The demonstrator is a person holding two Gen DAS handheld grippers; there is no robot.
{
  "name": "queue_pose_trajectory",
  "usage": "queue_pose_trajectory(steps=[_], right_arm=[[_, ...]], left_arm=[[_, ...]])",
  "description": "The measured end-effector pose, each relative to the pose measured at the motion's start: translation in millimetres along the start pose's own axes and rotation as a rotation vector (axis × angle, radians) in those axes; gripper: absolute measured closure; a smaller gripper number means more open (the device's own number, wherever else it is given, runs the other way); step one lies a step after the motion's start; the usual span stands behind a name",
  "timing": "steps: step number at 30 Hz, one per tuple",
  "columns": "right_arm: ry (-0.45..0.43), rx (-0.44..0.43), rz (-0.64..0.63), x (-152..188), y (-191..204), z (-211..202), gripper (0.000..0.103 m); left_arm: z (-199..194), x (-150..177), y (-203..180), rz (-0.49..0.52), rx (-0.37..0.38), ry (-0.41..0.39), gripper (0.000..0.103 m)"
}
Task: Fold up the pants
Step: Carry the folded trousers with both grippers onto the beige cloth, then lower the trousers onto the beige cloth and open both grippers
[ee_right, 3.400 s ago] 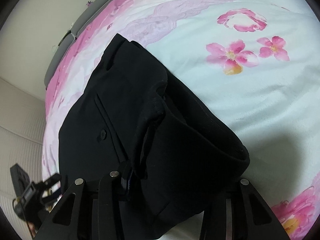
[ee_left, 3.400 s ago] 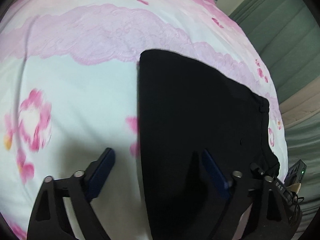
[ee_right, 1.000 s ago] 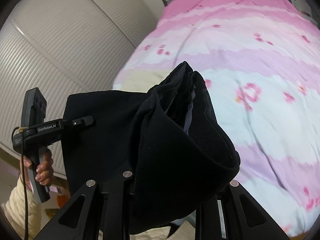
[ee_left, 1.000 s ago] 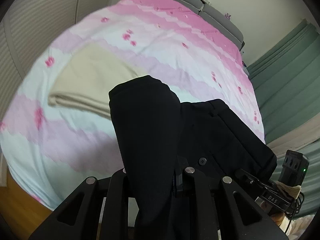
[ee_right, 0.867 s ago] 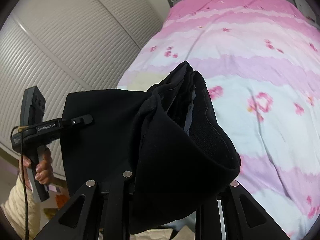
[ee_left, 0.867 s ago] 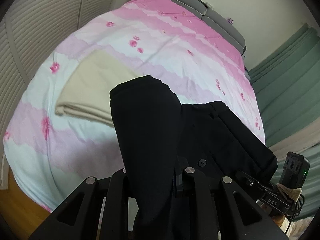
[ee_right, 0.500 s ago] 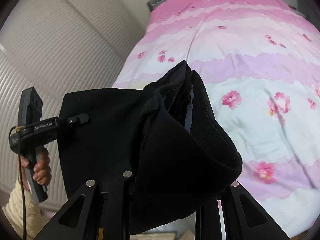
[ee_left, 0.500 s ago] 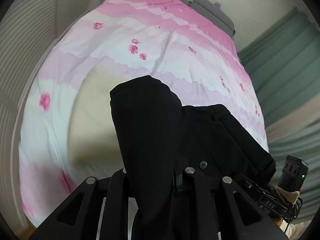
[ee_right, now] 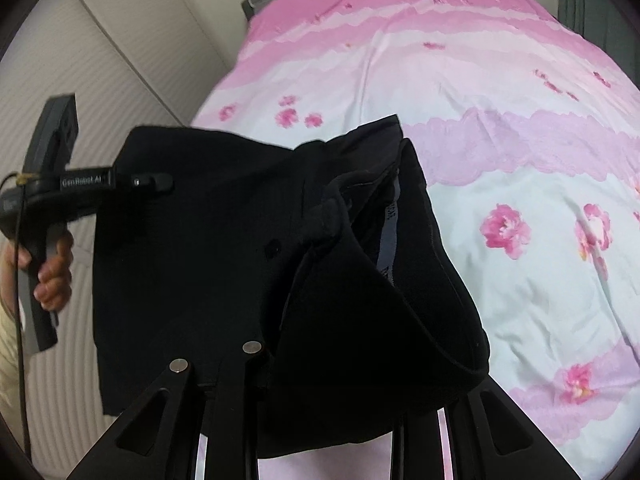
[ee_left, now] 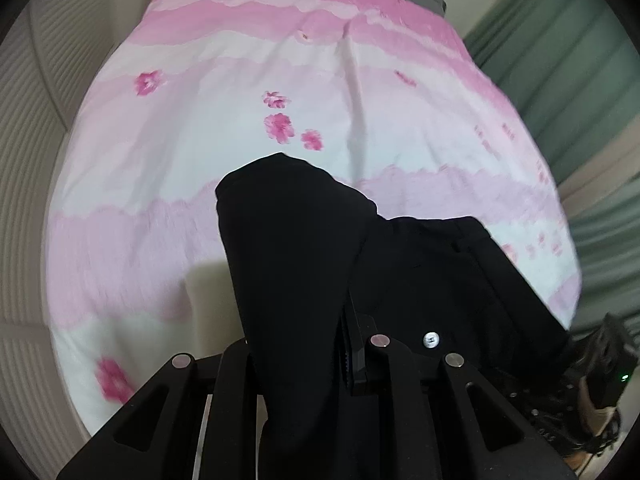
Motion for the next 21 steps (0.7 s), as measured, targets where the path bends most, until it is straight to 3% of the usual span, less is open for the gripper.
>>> queue_pose_trajectory(steps=[3, 8, 11, 13, 16, 21], right_arm=[[0.037, 0.027, 0.024, -2.9, -6.3, 25.5, 0.076], [0.113, 0.008, 0.130, 4.5, -22.8, 47.8, 0.069], [0.142, -0.004, 0.189, 12.7, -28.2, 45.7, 0.060], [0.153, 0.020, 0.183, 23.1, -27.3, 32.6, 0.046], [0.155, 0.068, 0.157, 37.0, -29.1, 17.8, 0.036], [0.141, 0.140, 0.149, 53.3, -43.1, -15.2, 0.032]], left_arm=[[28.0, -5.7, 8.3, 0.017, -0.031, 0.047, 0.082], [55.5, -2.5, 33.1, -0.052, -0.100, 0.109, 0.056], [42.9, 3.4, 34.4, -0.043, -0.175, 0.060, 0.048], [25.5, 5.9, 31.6, -0.014, -0.295, -0.012, 0.042], [-1.2, 12.1, 22.6, 0.032, -0.427, -0.080, 0.040], [-46.3, 43.8, -13.4, 0.050, -0.444, -0.145, 0.034]])
Point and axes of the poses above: each gripper's, at about its wrist camera, not at the fingertips, and z roughly the way its jaws point, y to its left, x to its underside, the point moved 1 cm from there along z, roughly the way its jaws point, and after that the axes turned 10 degrees about -x, right-handed, at the moved point
